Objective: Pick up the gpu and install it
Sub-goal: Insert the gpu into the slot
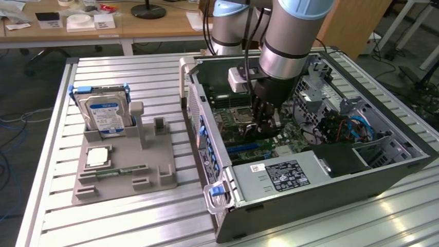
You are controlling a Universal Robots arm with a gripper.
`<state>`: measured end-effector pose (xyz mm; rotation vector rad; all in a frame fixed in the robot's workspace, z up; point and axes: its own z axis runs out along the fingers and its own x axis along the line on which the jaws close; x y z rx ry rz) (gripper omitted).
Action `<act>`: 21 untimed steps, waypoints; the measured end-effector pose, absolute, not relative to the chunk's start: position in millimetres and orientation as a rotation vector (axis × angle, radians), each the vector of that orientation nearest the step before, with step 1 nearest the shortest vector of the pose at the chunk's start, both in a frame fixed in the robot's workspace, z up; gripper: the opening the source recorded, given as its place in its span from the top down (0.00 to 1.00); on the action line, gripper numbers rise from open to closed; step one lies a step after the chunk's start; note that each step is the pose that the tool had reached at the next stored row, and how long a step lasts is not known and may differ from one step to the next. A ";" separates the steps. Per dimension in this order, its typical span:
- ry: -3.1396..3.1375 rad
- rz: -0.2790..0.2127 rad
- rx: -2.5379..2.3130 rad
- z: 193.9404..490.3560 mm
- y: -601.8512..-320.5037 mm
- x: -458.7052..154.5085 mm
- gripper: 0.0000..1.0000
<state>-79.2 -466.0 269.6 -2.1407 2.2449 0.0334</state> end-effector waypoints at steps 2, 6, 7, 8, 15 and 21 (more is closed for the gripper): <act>2.245 0.033 -2.141 269.3 -466.1 -80.7 0.73; 2.245 0.033 -2.141 269.2 -466.1 -81.8 0.73; 2.245 0.033 -2.141 269.2 -466.1 -82.3 0.73; 2.245 0.033 -2.141 269.2 -466.1 -82.9 0.73; 2.245 0.033 -2.141 266.8 -466.2 -85.6 0.73; 2.245 0.033 -2.141 261.7 -466.0 -86.7 0.73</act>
